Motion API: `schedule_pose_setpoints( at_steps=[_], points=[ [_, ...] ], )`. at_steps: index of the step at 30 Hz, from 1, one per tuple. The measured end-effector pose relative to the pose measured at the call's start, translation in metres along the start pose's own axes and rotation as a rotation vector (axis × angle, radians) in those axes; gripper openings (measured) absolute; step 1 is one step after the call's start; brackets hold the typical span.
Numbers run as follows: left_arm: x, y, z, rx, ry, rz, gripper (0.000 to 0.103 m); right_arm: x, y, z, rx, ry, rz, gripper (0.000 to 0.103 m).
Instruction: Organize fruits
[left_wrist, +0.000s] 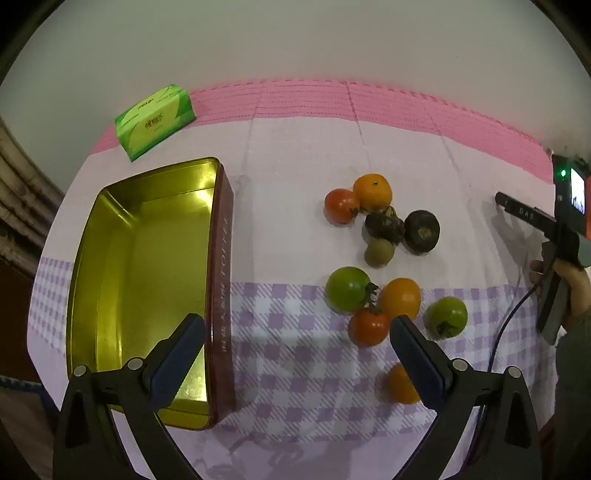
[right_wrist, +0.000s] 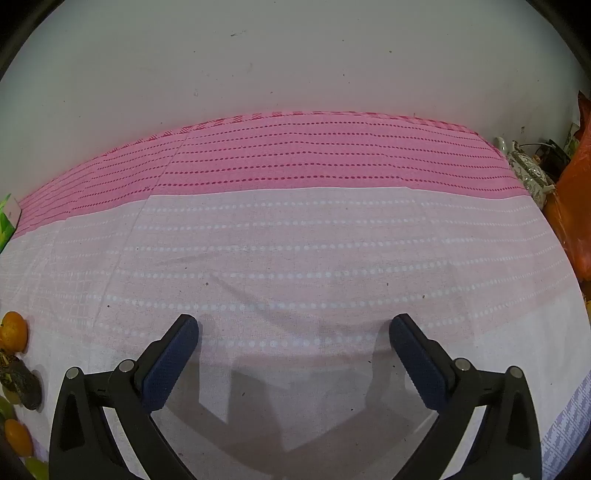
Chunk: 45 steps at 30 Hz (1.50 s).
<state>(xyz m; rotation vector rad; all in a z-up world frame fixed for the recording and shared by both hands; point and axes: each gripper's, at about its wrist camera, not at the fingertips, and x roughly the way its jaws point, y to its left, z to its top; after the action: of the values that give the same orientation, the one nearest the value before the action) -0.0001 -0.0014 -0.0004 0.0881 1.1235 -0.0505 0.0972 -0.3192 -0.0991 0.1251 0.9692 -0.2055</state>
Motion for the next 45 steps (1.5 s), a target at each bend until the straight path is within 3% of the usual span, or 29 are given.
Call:
schedule_pose_setpoints(
  at_steps=[2,6,9,15,21,23,31,45],
  points=[
    [0.0,-0.002,-0.008,0.003,-0.025,0.006,0.1,0.0,0.0,0.0,0.004,0.0,-0.001,0.103],
    [0.002,0.007,-0.007,-0.016,0.024,-0.03,0.1,-0.011,0.005,-0.005,0.015,0.021,-0.03,0.102],
    [0.005,0.006,-0.007,-0.019,0.03,-0.03,0.1,-0.04,0.001,-0.011,0.023,-0.029,0.041,0.102],
    [0.0,0.001,-0.014,-0.011,0.006,-0.02,0.1,-0.108,0.039,-0.025,-0.086,-0.051,0.168,0.102],
    [-0.008,0.002,-0.027,-0.019,0.0,-0.034,0.1,-0.149,0.071,-0.052,-0.155,-0.026,0.244,0.102],
    [-0.011,0.002,-0.032,-0.014,-0.007,-0.029,0.1,-0.158,0.078,-0.06,-0.161,-0.026,0.233,0.102],
    [-0.019,0.006,-0.045,-0.028,-0.014,-0.026,0.1,-0.174,0.097,-0.092,-0.206,-0.037,0.24,0.102],
    [-0.022,0.006,-0.048,-0.027,-0.011,-0.01,0.1,-0.175,0.105,-0.1,-0.227,-0.009,0.238,0.103]
  ],
)
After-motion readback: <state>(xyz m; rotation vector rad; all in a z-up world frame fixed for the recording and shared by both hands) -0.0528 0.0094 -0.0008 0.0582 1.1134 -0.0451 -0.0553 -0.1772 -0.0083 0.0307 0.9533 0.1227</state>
